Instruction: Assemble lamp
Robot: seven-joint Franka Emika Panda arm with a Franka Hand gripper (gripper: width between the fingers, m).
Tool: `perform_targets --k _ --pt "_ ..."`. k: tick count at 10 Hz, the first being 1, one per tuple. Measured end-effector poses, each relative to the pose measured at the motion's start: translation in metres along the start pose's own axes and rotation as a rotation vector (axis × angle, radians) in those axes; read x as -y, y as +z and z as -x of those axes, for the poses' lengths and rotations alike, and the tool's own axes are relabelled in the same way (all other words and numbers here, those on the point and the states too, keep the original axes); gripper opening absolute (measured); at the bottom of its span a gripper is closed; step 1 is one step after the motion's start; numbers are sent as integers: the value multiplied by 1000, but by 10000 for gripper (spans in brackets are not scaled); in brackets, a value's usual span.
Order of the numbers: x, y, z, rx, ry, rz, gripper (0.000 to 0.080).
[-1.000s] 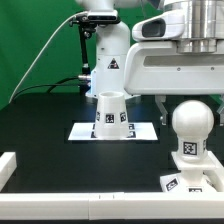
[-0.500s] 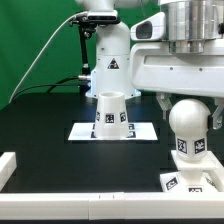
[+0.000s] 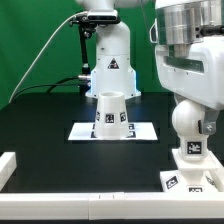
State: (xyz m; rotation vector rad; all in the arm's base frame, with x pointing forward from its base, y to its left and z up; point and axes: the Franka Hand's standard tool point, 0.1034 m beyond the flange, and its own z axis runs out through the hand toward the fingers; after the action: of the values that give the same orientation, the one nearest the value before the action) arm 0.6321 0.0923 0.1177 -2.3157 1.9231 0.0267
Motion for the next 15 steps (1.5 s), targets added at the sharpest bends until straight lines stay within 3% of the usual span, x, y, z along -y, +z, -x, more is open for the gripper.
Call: perform_targets --k 1,2,3,5,9,10,12,15 --pt "-2 1 -1 2 -101 7 581" --pt "-6 2 -2 13 -286 24 673" --pt "-7 3 -2 16 -459 26 695" --pt "-8 4 0 26 -752 28 698" --pt "-8 4 -2 19 -999 32 699" --pt "-5 2 2 -18 -1206 49 699" --pt "-6 1 14 -48 -1450 52 699" --pt "1 -14 -3 -66 -1721 49 699"
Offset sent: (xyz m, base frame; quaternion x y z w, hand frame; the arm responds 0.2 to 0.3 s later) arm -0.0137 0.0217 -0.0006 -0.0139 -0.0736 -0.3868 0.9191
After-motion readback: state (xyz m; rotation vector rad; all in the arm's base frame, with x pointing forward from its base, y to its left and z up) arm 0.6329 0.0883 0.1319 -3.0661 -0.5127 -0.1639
